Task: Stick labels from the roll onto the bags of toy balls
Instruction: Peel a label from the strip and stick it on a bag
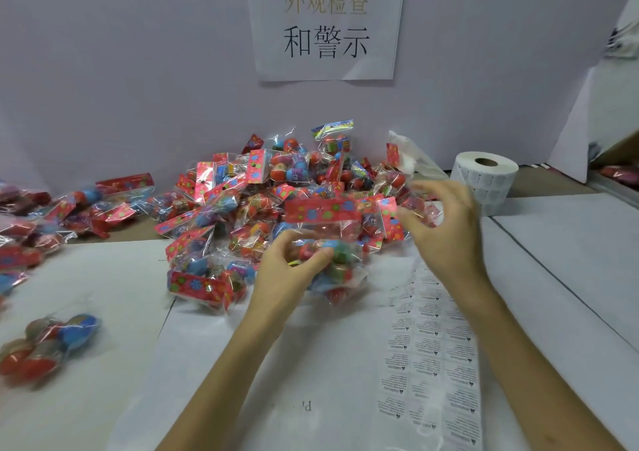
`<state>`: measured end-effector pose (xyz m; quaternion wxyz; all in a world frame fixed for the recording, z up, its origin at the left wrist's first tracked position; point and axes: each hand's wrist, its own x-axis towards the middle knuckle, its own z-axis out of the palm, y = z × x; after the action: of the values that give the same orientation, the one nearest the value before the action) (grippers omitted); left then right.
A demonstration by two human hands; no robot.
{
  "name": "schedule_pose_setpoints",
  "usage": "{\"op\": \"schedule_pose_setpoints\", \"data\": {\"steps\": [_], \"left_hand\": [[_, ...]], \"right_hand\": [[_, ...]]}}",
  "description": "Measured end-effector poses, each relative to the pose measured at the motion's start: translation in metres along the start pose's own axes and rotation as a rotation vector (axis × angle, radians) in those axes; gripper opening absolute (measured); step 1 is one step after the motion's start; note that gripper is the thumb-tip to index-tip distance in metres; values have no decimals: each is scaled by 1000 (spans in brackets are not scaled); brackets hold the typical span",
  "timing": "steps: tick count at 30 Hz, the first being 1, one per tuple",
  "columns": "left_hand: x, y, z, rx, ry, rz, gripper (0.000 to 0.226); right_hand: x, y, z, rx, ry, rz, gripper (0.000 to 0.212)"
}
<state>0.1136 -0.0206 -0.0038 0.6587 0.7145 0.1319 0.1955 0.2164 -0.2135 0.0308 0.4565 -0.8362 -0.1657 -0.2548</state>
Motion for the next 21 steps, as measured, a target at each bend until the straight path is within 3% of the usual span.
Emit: {"op": "schedule_pose_setpoints", "data": {"steps": [2, 4, 6, 8, 10, 12, 14, 16, 18, 21], "left_hand": [[3, -1, -4, 18, 130, 2, 36], [5, -1, -10, 99, 199, 26, 61], [7, -1, -16, 214, 243, 58, 93], [8, 0, -17, 301, 279, 113, 107], [7, 2, -15, 399, 322, 198, 103], [4, 2, -11, 433, 340, 302, 85], [1, 2, -8, 387, 321, 387, 63], [-1, 4, -5, 365, 315, 437, 49], [-3, 7, -1, 349, 304, 472, 37], [-6, 11, 0, 244, 228, 468, 23]], "right_hand": [[5, 11, -6, -105, 68, 106, 73], [9, 22, -10, -43, -27, 235, 96], [12, 27, -12, 112, -117, 375, 106], [11, 26, -8, 286, -128, 475, 102], [7, 20, -2, 438, -173, 561, 91], [3, 14, 2, 485, -338, 640, 70], [1, 10, 3, 378, -589, 624, 37], [-2, 8, 0, 307, -763, 593, 25], [-1, 7, -3, 346, -788, 571, 22], [4, 6, -9, 636, -593, 603, 18]]}}
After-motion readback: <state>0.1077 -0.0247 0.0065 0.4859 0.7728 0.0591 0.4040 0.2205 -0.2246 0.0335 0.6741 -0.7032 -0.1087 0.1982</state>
